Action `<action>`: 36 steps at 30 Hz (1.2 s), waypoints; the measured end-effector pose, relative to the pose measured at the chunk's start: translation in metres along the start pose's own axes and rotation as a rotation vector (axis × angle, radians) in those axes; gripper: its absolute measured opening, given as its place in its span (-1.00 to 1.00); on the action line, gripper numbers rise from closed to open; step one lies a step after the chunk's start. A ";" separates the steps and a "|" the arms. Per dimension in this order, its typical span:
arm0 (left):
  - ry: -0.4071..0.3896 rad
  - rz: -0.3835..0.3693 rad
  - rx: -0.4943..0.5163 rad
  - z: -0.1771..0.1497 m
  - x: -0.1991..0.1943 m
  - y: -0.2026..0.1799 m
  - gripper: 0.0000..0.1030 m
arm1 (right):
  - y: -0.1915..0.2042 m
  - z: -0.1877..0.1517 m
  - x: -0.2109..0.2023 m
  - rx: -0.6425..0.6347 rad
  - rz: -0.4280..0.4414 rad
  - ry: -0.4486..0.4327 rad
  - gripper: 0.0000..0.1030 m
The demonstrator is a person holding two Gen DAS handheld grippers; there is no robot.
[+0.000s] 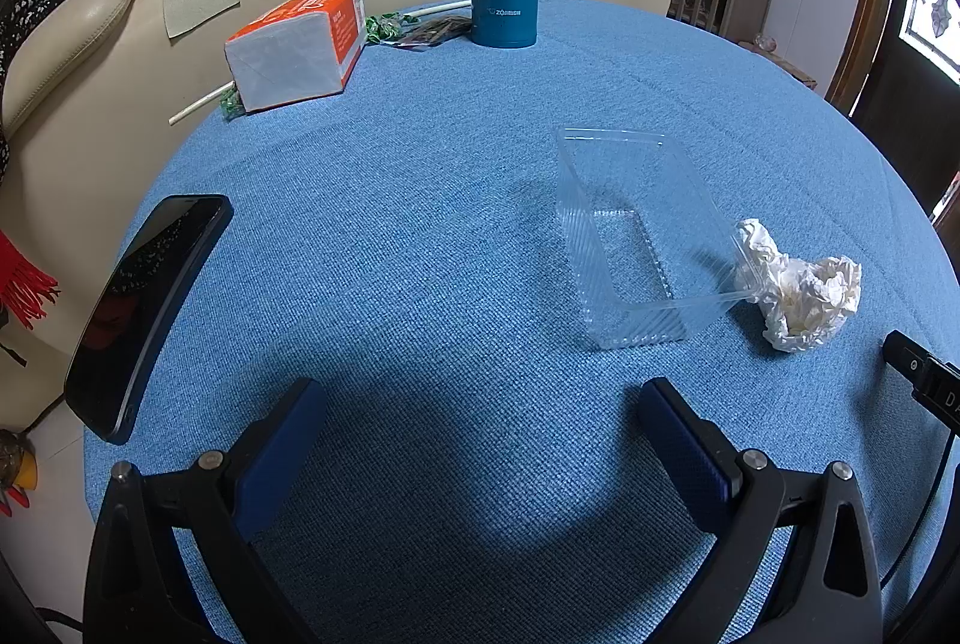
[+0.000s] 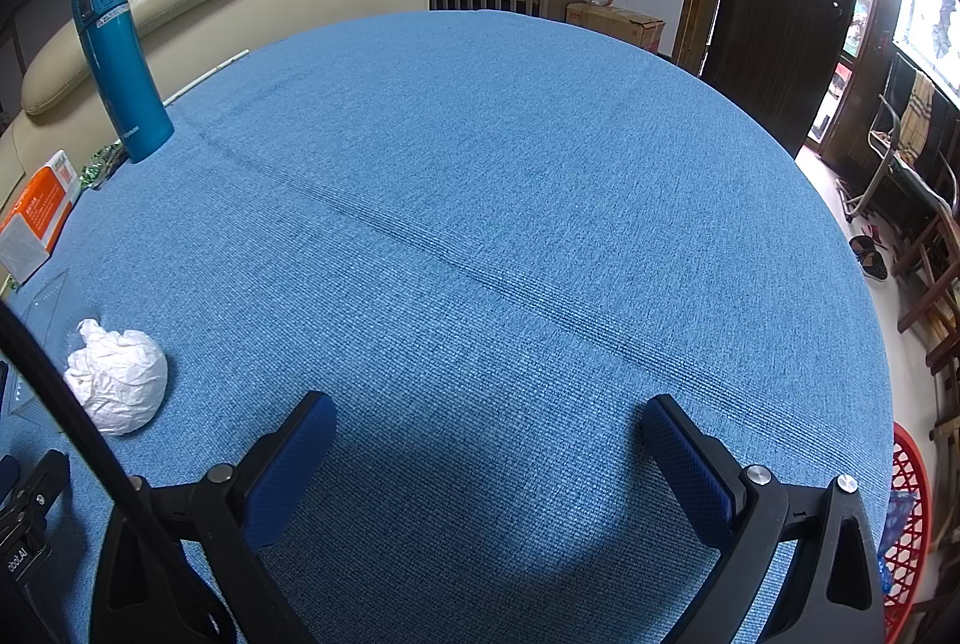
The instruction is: Collect trash
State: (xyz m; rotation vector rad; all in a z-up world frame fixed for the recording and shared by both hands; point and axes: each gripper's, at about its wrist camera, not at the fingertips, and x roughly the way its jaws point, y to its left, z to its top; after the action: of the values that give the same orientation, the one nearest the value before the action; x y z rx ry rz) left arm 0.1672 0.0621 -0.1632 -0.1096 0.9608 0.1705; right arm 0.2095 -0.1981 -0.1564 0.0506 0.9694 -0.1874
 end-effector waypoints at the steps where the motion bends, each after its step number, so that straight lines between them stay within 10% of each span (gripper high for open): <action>1: 0.000 0.000 0.000 0.000 0.000 0.000 1.00 | 0.000 0.000 0.000 0.000 0.000 0.000 1.00; 36: -0.002 0.002 0.001 0.000 0.001 0.000 1.00 | 0.000 0.001 0.002 -0.001 0.002 0.001 1.00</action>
State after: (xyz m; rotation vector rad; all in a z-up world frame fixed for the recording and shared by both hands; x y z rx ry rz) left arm 0.1675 0.0619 -0.1638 -0.1080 0.9595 0.1717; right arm 0.2117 -0.1982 -0.1577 0.0507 0.9705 -0.1855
